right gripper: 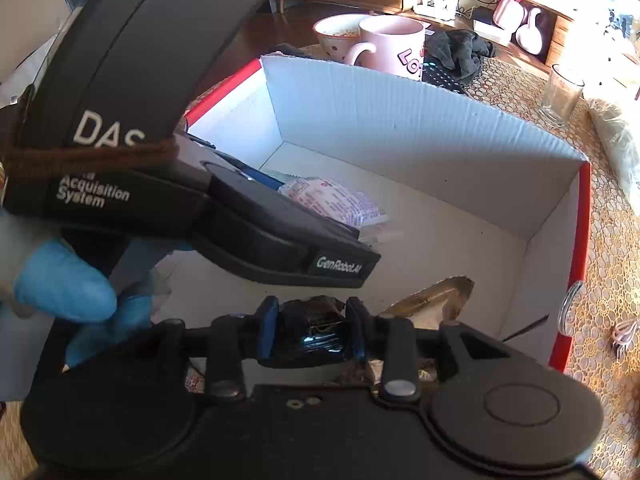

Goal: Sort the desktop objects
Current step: 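Lower into the box and open the left tool while the right tool releases the black package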

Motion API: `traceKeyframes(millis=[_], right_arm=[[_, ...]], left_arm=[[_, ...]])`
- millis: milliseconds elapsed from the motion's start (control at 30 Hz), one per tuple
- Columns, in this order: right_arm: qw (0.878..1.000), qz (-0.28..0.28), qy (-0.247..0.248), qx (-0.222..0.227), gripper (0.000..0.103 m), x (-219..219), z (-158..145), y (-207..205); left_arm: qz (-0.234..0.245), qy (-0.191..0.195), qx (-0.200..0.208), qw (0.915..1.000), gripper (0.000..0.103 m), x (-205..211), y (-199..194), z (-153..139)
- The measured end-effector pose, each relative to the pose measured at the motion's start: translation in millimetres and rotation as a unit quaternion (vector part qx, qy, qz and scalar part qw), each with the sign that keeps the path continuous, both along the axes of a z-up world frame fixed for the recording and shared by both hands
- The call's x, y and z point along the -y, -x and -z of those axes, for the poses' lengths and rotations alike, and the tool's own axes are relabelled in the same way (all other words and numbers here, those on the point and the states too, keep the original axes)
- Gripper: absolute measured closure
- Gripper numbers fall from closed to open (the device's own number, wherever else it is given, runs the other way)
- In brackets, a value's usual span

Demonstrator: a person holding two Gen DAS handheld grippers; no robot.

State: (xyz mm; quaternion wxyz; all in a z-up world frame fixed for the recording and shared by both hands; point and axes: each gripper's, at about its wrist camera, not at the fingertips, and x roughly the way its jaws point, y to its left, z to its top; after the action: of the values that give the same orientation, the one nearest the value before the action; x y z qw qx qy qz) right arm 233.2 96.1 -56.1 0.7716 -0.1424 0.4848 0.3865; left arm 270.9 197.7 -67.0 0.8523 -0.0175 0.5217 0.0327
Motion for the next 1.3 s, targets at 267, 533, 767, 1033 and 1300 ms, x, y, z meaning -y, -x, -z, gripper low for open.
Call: traceKeyframes(millis=[267, 533, 767, 1033, 1300], right_arm=[[1.0, 0.006, -0.001, -0.002, 0.063, 1.5, -0.9, -1.3], [1.0, 0.02, -0.006, -0.007, 0.06, 7.6, -3.3, -7.4], [0.999, 0.029, -0.016, 0.001, 0.043, 17.0, -9.1, -8.4], [0.999, 0.033, -0.025, 0.009, 0.04, 26.7, -16.3, -7.0], [0.999, 0.033, -0.035, 0.017, 0.036, 36.9, -27.3, -2.7]], left_arm=[[0.004, 0.0, -0.008, 1.0, 0.042, 1.6, 0.6, 1.2], [-0.006, 0.002, -0.012, 0.9999, 0.038, 1.2, 0.6, 1.1], [-0.021, 0.01, -0.012, 0.9997, 0.029, -2.5, 0.6, 0.3], [-0.033, 0.007, 0.003, 0.9994, 0.02, -3.3, 2.9, -4.9], [-0.033, -0.004, 0.024, 0.9992, 0.014, 2.5, 6.8, -11.6]])
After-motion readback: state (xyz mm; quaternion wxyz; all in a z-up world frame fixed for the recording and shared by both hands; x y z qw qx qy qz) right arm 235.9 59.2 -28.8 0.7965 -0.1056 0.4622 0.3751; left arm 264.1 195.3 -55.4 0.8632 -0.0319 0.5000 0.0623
